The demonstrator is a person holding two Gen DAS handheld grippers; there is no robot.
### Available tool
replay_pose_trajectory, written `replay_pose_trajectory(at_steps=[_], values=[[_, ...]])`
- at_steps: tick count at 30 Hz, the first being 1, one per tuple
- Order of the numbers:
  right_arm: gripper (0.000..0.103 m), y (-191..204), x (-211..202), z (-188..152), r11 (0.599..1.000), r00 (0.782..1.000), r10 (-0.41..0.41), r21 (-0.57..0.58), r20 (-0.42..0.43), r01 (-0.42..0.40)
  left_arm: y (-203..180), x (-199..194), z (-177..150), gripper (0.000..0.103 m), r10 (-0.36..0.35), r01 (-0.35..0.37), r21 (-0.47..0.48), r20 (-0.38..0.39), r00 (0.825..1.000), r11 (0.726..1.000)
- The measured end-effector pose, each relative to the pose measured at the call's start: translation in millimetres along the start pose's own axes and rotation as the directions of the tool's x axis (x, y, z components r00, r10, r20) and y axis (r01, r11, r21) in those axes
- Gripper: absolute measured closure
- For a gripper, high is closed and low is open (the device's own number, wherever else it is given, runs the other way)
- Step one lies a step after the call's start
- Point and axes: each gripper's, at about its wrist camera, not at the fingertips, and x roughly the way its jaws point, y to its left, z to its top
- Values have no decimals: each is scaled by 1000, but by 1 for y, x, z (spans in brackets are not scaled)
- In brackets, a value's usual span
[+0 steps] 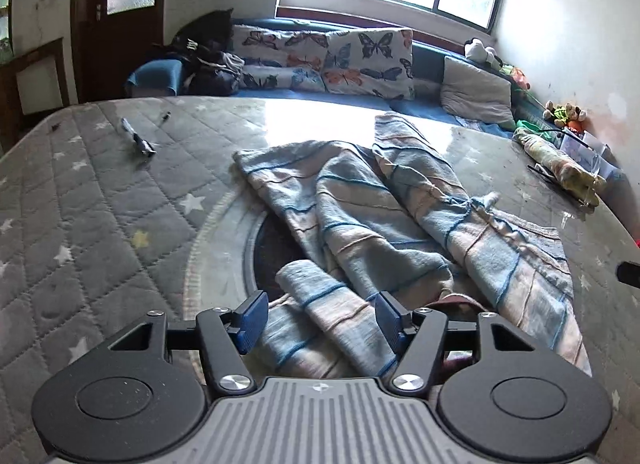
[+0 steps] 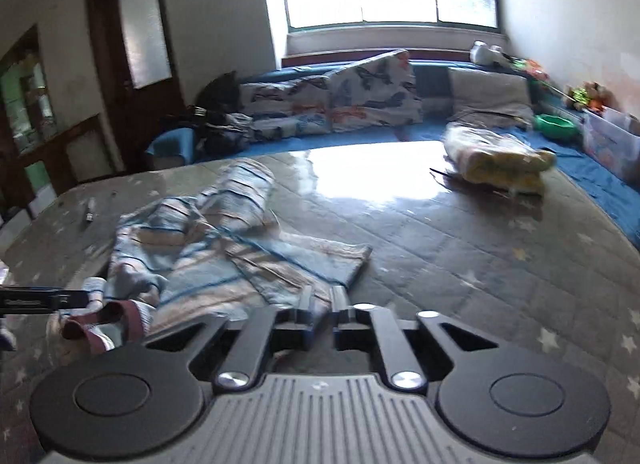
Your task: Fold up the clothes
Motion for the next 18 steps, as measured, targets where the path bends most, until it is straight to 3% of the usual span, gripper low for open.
replay_pose_trajectory(at_steps=[1,7,12,16,18], values=[[53,2,4,1,1000,1000,9,-5,-1,-9,-1,3,0,40,-2,2,1,-8,1000,1000],[53,7,46,9,997,996,62,39,-64,-59,0,11,-1,49,-14,14,-6,-29,999,1000],[48,2,73,15,999,997,-14,28,-71,16,5,12,0,81,-55,53,-43,-35,998,998],[49,-8,93,16,996,993,-64,56,-95,69,7,10,-1,92,-81,79,-66,-26,996,995],[56,-11,101,15,994,992,-70,70,-104,78,8,6,-1,95,-84,83,-72,-13,996,994]])
